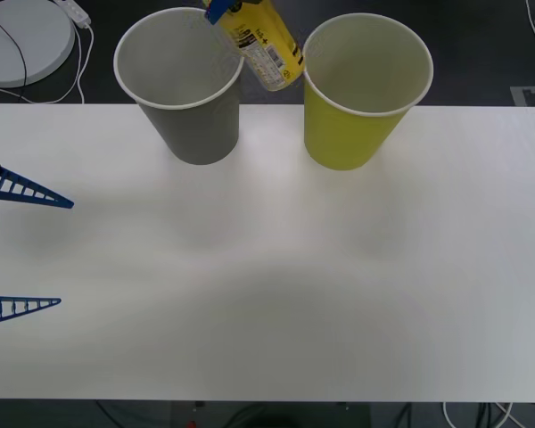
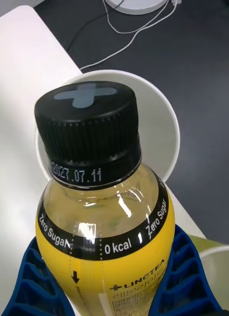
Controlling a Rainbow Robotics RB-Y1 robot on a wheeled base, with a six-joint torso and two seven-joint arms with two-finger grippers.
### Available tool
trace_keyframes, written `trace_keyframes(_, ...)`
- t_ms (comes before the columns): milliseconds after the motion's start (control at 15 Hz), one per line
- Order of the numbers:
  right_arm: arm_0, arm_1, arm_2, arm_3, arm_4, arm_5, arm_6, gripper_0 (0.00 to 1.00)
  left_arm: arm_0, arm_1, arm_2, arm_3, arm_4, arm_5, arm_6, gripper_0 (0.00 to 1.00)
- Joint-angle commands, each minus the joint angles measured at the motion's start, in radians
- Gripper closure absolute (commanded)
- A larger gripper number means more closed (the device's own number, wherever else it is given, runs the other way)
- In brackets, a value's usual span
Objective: Put the can into the green bin and the plastic bottle into the gray bin
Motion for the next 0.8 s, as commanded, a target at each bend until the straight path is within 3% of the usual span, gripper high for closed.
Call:
trace_keyframes(67,-0.037,0.053,0.000,0.082,0.024,0.020,0.000,1.00,0.000,0.000,0.000,0.000,0.000,0.000,0.000,0.00)
trace_keyframes(400,-0.088,0.151,0.020,0.237,0.079,0.108,0.000,1.00,0.000,0.000,0.000,0.000,0.000,0.000,0.000,0.00)
trace_keyframes(800,-0.166,0.226,0.108,0.434,0.045,0.255,0.000,1.00,0.000,0.000,0.000,0.000,0.000,0.000,0.000,0.00)
